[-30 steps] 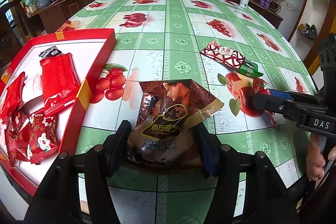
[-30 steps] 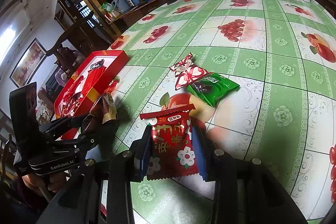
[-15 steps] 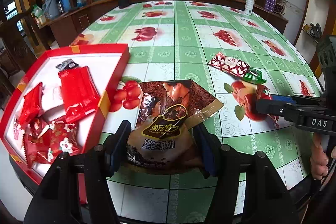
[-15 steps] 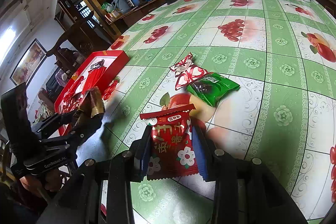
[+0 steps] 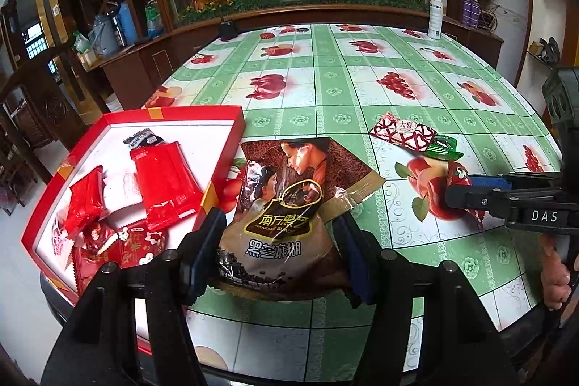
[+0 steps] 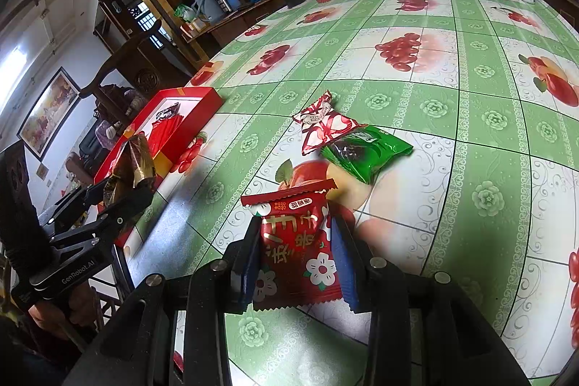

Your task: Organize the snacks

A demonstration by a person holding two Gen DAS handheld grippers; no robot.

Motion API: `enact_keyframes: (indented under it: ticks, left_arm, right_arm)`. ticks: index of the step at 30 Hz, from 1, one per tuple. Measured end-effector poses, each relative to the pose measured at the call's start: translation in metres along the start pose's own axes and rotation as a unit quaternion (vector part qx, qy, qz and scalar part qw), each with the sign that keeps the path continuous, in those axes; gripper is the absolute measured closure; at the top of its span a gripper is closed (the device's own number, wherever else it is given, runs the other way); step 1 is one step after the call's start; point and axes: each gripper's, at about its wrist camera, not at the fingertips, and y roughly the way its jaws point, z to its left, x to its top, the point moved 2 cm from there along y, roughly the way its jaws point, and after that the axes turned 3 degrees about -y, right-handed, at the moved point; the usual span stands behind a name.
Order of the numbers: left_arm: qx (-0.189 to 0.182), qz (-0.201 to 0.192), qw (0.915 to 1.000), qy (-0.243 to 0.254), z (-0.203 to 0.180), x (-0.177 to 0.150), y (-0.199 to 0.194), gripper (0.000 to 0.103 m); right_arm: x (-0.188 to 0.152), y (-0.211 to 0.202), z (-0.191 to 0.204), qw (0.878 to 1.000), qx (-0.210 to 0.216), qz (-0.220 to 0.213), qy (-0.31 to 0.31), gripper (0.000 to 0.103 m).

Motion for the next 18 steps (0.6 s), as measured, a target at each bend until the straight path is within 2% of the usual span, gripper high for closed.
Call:
enact_keyframes:
  ticks: [18]
  left_arm:
    - [0.019, -0.033, 0.9992, 0.009, 0.001, 0.003, -0.012, 0.043]
  right_arm:
    - [0.000, 0.000, 0.000, 1.000, 0.000, 0.000, 0.000, 0.064]
